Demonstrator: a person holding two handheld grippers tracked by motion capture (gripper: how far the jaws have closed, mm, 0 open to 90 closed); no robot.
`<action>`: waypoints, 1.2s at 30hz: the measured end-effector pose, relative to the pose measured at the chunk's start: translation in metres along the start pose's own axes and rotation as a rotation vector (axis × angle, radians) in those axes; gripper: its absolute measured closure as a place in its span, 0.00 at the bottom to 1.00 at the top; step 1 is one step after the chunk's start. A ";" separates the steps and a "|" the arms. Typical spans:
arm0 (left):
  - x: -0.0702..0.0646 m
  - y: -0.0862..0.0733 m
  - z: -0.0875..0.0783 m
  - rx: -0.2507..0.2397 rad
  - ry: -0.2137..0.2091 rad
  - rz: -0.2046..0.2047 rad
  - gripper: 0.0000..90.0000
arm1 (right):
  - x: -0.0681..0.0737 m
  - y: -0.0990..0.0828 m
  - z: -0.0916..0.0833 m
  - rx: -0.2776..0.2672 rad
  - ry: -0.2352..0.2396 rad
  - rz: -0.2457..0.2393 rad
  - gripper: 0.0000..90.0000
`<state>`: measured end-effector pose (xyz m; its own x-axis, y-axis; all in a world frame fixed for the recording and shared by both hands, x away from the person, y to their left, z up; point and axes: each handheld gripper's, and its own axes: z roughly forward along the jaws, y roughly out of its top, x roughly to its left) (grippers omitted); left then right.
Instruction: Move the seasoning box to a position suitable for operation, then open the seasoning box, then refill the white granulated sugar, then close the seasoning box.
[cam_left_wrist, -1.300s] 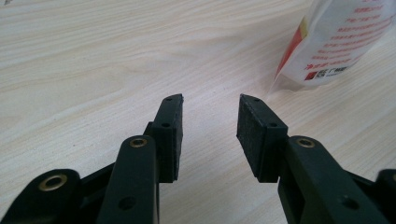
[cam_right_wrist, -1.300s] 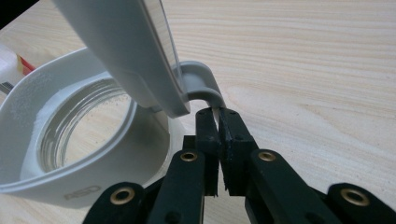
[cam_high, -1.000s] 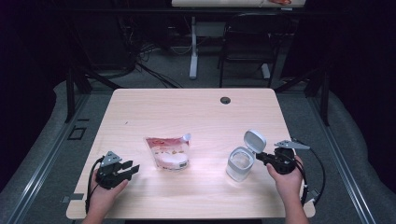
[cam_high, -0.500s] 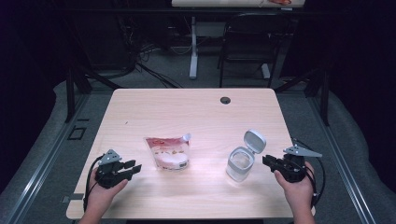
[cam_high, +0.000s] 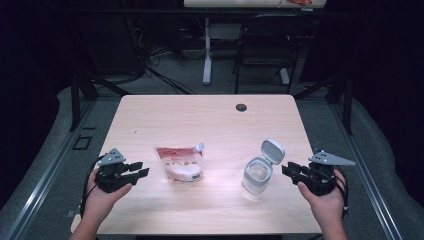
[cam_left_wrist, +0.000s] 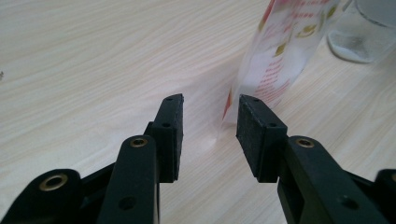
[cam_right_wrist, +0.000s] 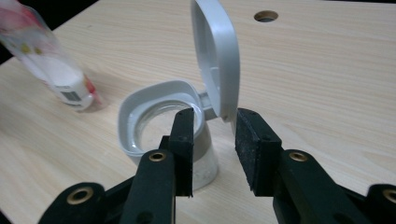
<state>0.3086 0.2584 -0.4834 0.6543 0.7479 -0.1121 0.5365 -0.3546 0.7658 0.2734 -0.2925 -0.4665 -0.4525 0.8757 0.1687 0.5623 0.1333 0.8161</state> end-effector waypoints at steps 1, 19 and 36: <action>-0.001 0.003 -0.002 -0.003 -0.005 0.002 0.69 | 0.001 0.002 -0.002 0.000 0.012 -0.001 0.76; -0.013 0.048 -0.013 0.004 -0.071 0.044 0.73 | 0.047 0.048 0.002 0.055 0.118 -0.184 0.78; -0.017 0.063 -0.004 0.031 -0.094 0.054 0.74 | 0.074 0.083 0.044 0.150 0.161 -0.308 0.79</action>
<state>0.3294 0.2254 -0.4310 0.7293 0.6715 -0.1311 0.5142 -0.4116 0.7524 0.3171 -0.1962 -0.4112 -0.7126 0.7012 0.0222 0.4725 0.4563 0.7540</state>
